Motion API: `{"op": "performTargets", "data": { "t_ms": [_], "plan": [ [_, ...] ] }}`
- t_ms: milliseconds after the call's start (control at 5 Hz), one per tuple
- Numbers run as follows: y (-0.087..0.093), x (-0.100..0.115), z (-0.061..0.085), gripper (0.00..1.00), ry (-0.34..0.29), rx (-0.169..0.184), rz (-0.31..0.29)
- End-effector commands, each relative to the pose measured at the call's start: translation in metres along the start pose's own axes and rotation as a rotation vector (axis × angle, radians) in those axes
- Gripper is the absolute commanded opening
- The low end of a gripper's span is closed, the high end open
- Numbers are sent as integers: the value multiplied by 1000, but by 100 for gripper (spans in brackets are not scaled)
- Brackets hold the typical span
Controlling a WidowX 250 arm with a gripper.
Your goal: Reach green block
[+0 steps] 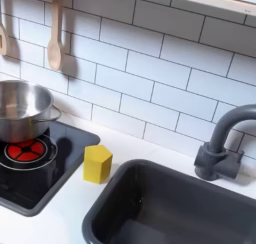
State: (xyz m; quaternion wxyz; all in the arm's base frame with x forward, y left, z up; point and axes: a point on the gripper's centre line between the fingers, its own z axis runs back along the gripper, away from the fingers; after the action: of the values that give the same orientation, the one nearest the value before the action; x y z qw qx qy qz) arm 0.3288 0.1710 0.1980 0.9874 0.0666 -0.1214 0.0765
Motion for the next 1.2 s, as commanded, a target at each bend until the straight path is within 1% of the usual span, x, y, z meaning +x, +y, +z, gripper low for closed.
{"op": "performTargets", "data": {
  "t_ms": [0,200,400,600,800,1000],
  "plan": [
    [-11,6,-14,100,24,-27,-43],
    [-15,10,-20,100,31,-23,-66],
    [-13,12,-24,100,38,-10,-57],
    [-15,12,-28,100,50,-21,-50],
    [-17,12,-32,100,56,-26,-61],
    [-13,15,-34,100,62,-7,-59]
  ]
}}
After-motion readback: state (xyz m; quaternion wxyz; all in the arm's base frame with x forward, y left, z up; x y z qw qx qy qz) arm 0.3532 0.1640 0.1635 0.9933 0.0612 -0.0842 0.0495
